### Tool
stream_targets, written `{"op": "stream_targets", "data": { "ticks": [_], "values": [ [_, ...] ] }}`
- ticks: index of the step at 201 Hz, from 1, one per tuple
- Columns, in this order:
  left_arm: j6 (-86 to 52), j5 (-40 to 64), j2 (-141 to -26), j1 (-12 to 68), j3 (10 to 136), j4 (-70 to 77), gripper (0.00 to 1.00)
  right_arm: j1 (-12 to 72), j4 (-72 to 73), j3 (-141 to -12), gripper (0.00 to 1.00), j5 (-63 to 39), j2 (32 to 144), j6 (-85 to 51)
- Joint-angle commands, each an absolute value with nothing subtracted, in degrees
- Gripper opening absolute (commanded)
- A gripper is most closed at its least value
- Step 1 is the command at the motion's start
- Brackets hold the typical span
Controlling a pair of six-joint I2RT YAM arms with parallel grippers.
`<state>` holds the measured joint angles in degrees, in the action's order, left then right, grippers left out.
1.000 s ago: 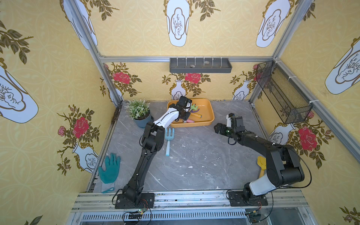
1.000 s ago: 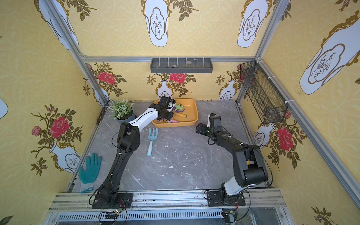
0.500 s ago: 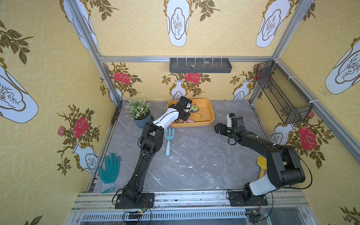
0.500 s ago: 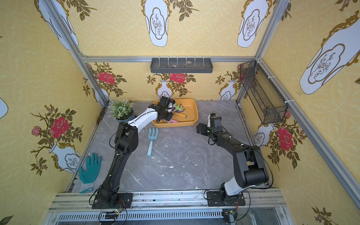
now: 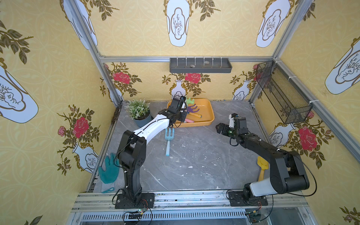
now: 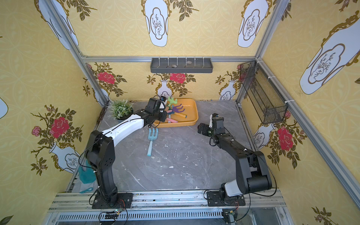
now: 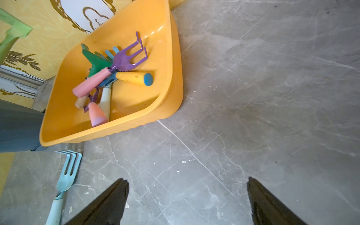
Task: Take the hand rake out of the storage box
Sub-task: Pick up the rake from the storage box, then place the rake at the center of the board.
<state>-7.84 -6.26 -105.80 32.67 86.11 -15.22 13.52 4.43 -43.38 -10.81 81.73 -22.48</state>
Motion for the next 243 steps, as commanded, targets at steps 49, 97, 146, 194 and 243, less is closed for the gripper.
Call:
{"op": "stream_targets", "data": {
  "ticks": [49,97,146,194,243],
  "values": [
    [-16.36,-18.87,-87.71,39.46,67.55,-4.65,0.01,15.27,0.84,-39.72,0.97,-8.75,72.96,-24.32],
    [-22.78,-29.58,-76.49,48.19,57.54,-5.55,0.0,18.11,-0.68,-37.01,0.97,-6.3,68.67,-25.07],
    [-35.59,-38.73,-71.74,58.07,50.98,-12.63,0.0,18.85,-2.56,-34.56,0.97,-3.53,64.85,-23.91],
    [-53.31,-46.55,-76.07,68.12,47.87,-22.27,0.0,18.9,-0.89,-30.3,0.98,-4.57,59.21,-24.11],
    [-66.39,-46.2,-92.47,71.11,53.83,-30.24,0.0,19.07,0.0,-29.36,0.97,-5.24,59.02,-24.41]
  ]
}}
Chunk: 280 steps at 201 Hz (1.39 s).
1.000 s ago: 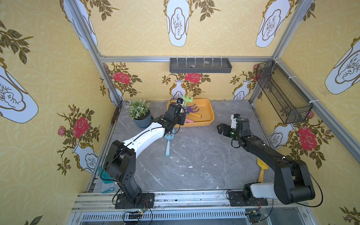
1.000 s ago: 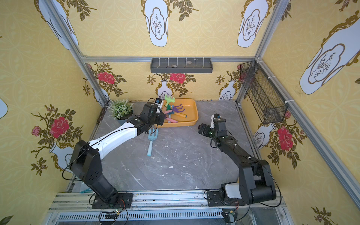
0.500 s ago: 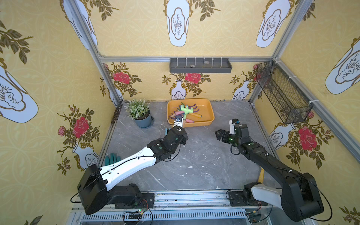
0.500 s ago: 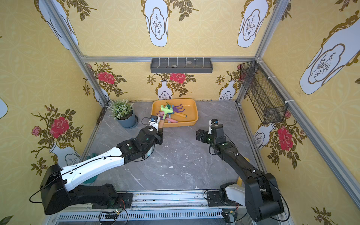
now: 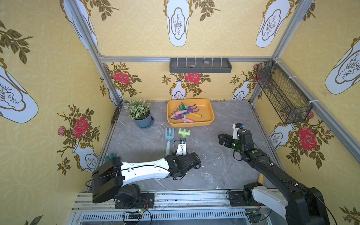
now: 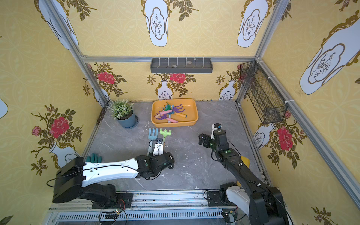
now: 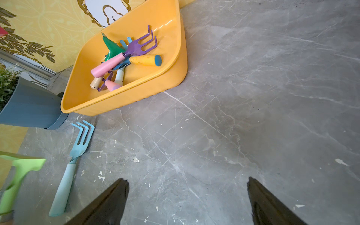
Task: Take the hand rake out of the storage box
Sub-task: Place the rake at the center of the board.
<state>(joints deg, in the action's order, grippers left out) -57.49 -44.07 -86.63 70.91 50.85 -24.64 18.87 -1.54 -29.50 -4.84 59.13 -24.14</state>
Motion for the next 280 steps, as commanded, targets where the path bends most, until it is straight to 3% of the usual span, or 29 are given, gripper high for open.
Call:
{"op": "stream_targets", "data": {
  "ticks": [1,25,56,83,239,280],
  "values": [
    [-66.42,-46.35,-92.77,71.15,54.03,-30.37,0.0,19.07,0.0,-29.36,0.97,-5.26,59.0,-24.38],
    [-65.02,-45.63,-98.11,69.14,58.18,-30.01,0.0,19.25,0.0,-29.29,0.97,-5.25,59.07,-24.43],
    [-53.27,-34.26,-98.48,63.37,53.11,-11.37,0.0,19.34,0.16,-29.01,0.98,-5.22,58.97,-24.44],
    [-48.3,-27.83,-101.08,59.6,53.96,-8.22,0.02,19.3,0.27,-29.0,0.97,-5.23,59.15,-24.49],
    [-51.48,-27.47,-106.56,53.8,57.08,-12.89,0.22,20.3,0.0,-28.74,0.97,-4.53,59.58,-24.68],
    [-53.52,-28.03,-105.7,53.79,58.43,-16.96,0.51,20.92,-0.23,-29.56,0.97,-4.57,60.46,-24.69]
  ]
}}
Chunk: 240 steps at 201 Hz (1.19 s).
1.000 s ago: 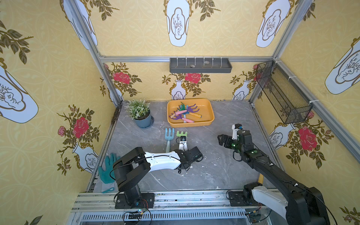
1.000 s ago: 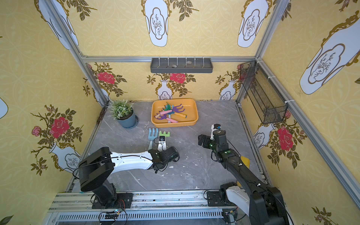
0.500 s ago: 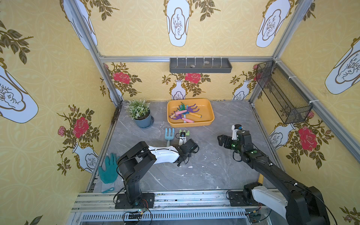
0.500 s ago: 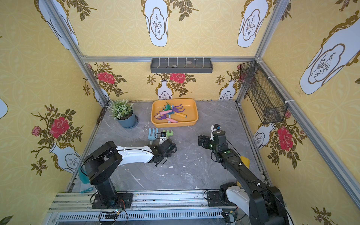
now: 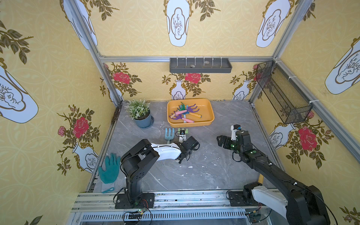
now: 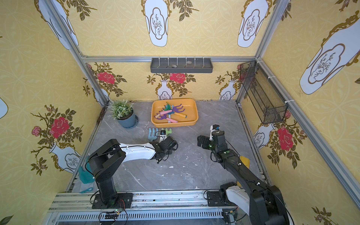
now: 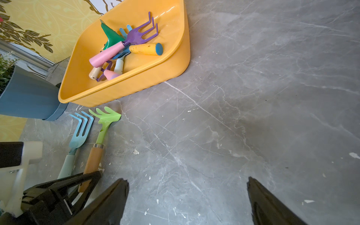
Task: Take the hand rake out of the storage box
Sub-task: Place the rake at the center of the board, then pick up the rake from the storage box.
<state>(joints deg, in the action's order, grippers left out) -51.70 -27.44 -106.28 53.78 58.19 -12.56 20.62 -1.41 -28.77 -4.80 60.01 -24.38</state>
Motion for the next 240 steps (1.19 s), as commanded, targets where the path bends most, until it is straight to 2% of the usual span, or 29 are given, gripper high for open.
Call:
{"op": "stream_targets", "data": {
  "ticks": [1,10,22,36,67,84,108,126,140,162,191,226,240],
  "values": [
    [-53.52,-28.03,-105.58,53.74,58.39,-16.96,0.52,20.92,-0.29,-29.59,0.97,-4.57,60.51,-24.74],
    [-53.39,-27.95,-104.27,53.79,57.9,-16.98,0.58,21.09,-0.59,-30.02,0.97,-4.59,60.72,-25.07],
    [-52.97,-27.86,-102.08,53.79,56.95,-16.71,0.77,21.81,-0.45,-30.69,0.97,-4.91,61.14,-25.81],
    [-52.26,-27.81,-98.54,53.79,55.57,-16.7,0.8,23.62,-0.36,-32.15,0.97,-4.13,62.07,-27.58],
    [-49.06,-30.35,-83.39,53.62,50.31,-18.02,1.0,31.63,0.56,-38.35,0.98,3.34,68.38,-30.76],
    [-45.13,-29.6,-70.47,52.18,44.0,-15.8,1.0,34.84,0.31,-44.68,0.97,6.04,75.99,-31.05],
    [-39.82,-23.15,-50.66,46.97,33.12,-12.29,1.0,36.71,-0.3,-55.52,0.98,6.28,88.38,-30.13],
    [-39.84,-24.66,-39.93,44.74,28.59,-16.94,1.0,37.31,-1.51,-65.06,1.0,6.86,97.54,-28.02],
    [-40.52,-26.26,-34.87,43.66,26.74,-21.75,1.0,37.45,-3.05,-73.04,0.96,6.23,104.9,-25.31],
    [-41.62,-27.59,-30.41,42.98,25.09,-24.94,1.0,37.16,-7.55,-85.93,0.9,7.26,115.66,-22.72],
    [-41.11,-27.25,-28.63,42.85,24.05,-24.21,1.0,35.97,-10.21,-99.21,0.89,6.14,126.3,-20.53],
    [-40.94,-27.84,-31.37,42.56,24.51,-23.91,1.0,34.19,-13.94,-110.63,0.77,8.74,135.29,-18.78],
    [-40.92,-27.76,-32.54,42.45,24.52,-23.41,1.0,32.74,-13.76,-112.14,0.66,10.29,136.94,-18.25]
  ]
}}
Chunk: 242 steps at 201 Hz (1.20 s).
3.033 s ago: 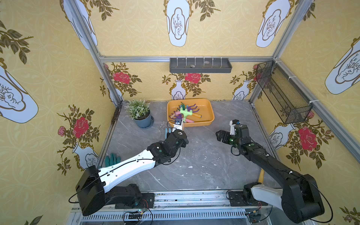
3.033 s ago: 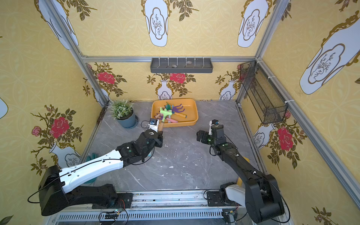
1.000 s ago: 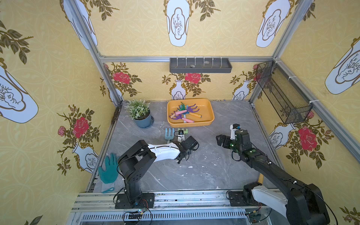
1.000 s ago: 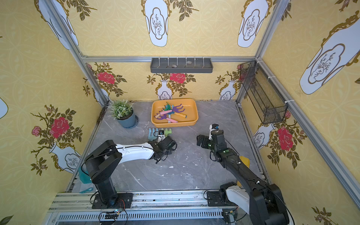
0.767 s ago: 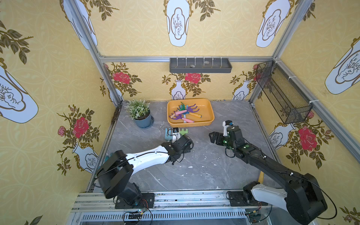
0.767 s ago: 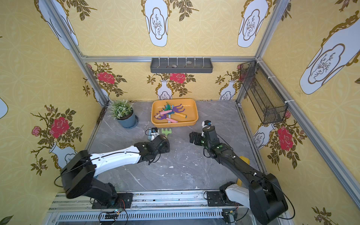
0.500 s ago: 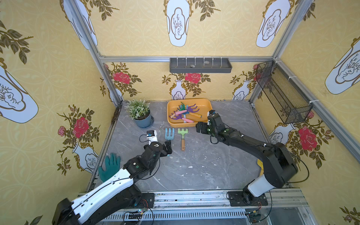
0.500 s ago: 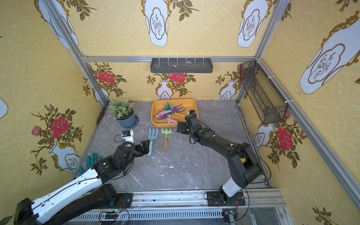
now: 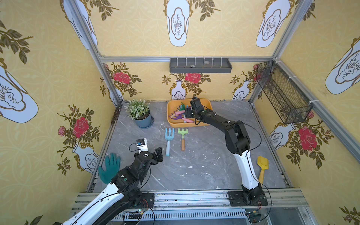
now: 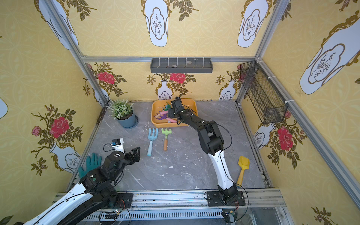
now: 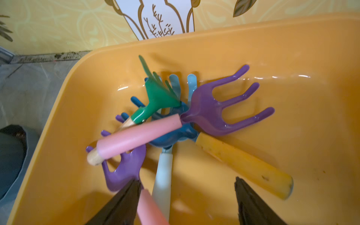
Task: Take the hand rake out of the storage box
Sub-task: Pick up the rake from the storage box.
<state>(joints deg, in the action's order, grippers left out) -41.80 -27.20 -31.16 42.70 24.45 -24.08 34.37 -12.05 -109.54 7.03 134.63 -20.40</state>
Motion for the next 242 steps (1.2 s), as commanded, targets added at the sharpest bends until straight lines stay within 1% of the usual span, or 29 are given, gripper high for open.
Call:
{"op": "stream_targets", "data": {
  "ticks": [1,15,30,71,90,143,176,191,217,224,242],
  "values": [
    [-40.94,-27.77,-32.62,42.45,24.52,-23.39,1.0,32.59,-13.78,-112.19,0.66,10.37,137.07,-18.22],
    [-40.95,-27.68,-33.75,42.37,24.57,-22.96,1.0,30.82,-12.3,-112.61,0.62,10.5,137.93,-16.8],
    [-40.93,-27.68,-34.76,42.39,24.68,-22.59,1.0,28.97,-10.2,-112.78,0.56,8.19,138.91,-15.03],
    [-41.4,-27.46,-37.32,42.25,24.81,-21.31,1.0,25.9,-7.59,-116.12,0.54,1.78,142.46,-11.42],
    [-41.72,-27.2,-38.61,42.19,24.78,-20.74,1.0,24.91,-8.19,-118.81,0.49,0.2,144.73,-11.17],
    [-41.84,-27.61,-40.69,42.19,25.05,-20.23,1.0,23.49,-5.67,-120.66,0.43,-2.34,148.18,-11.17],
    [-41.84,-27.56,-41.13,42.08,25.05,-19.97,1.0,23.47,-4.47,-122.44,0.33,-4.23,149.77,-10.64],
    [-41.75,-27.66,-41.22,42.01,25.09,-19.89,1.0,23.47,-3.42,-122.02,0.26,-5.04,149.63,-10.47],
    [-41.73,-27.68,-41.22,41.92,25.03,-19.86,1.0,23.55,-1.63,-120.1,0.16,-5.43,148.31,-9.94],
    [-41.75,-27.67,-41.22,41.84,24.96,-19.78,1.0,23.55,-1.27,-120.06,0.12,-5.37,147.72,-9.85],
    [-41.75,-27.6,-41.22,41.75,24.92,-19.77,1.0,23.55,0.3,-116.09,0.05,-5.41,145.53,-9.54]
  ]
}}
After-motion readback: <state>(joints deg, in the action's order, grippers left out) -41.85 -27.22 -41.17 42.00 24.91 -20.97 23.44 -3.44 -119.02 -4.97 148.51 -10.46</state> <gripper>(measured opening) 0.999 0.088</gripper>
